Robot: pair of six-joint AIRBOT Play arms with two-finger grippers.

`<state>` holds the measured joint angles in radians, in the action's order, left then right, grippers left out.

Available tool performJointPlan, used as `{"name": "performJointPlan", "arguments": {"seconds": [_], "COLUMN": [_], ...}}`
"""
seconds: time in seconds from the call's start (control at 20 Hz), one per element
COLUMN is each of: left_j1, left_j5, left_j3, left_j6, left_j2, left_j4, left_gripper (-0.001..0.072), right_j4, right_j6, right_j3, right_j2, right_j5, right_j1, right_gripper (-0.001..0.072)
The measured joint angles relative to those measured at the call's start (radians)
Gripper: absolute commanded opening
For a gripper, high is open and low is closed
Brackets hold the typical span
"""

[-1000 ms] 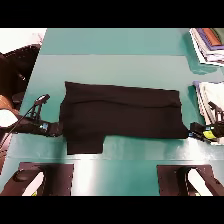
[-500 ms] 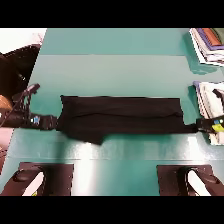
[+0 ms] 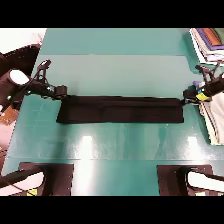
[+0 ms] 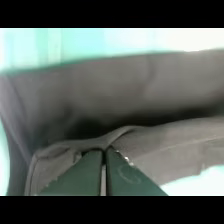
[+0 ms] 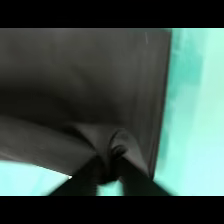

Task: Fold the shirts.

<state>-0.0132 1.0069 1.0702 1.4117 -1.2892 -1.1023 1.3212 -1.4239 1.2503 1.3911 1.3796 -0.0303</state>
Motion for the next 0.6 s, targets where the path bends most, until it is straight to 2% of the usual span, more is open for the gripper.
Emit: {"name": "performJointPlan", "arguments": {"seconds": [0.05,0.1,0.15,0.2,0.3,0.35,0.45,0.6], "left_j1": [-0.001,-0.001,-0.002,-0.001,-0.001,-0.001,-0.001,0.01], "left_j5": [-0.014,-0.02,-0.024,-0.027,-0.004,0.018,0.064,0.105], "left_j3": [0.015,0.026,0.037,0.048,0.076,0.089,0.104,0.115], "left_j6": [-0.001,-0.003,-0.003,-0.003,-0.003,-0.003,-0.004,-0.006], "left_j2": [-0.029,-0.048,-0.063,-0.073,-0.086,-0.09,-0.095,-0.099], "left_j4": [0.002,0.003,0.004,0.006,0.008,0.012,0.028,0.05], "left_gripper": [0.0458,0.0521,0.0522,0.0523,0.0521,0.0475,0.0047,0.0035], "right_j4": [-0.039,-0.081,-0.126,-0.162,-0.225,-0.245,-0.27,-0.291], "right_j6": [0.018,0.033,0.051,0.069,0.103,0.122,0.153,0.18], "right_j3": [0.028,0.05,0.068,0.079,0.08,0.069,0.022,-0.072], "right_j2": [0.037,0.066,0.092,0.109,0.126,0.125,0.114,0.11], "right_j5": [-0.008,-0.013,-0.016,-0.016,-0.006,0.003,0.014,0.025], "right_j1": [-0.011,-0.023,-0.039,-0.057,-0.103,-0.129,-0.188,-0.278], "right_gripper": [0.0349,0.0349,0.0352,0.0389,0.0389,0.039,0.0586,0.0593]}}
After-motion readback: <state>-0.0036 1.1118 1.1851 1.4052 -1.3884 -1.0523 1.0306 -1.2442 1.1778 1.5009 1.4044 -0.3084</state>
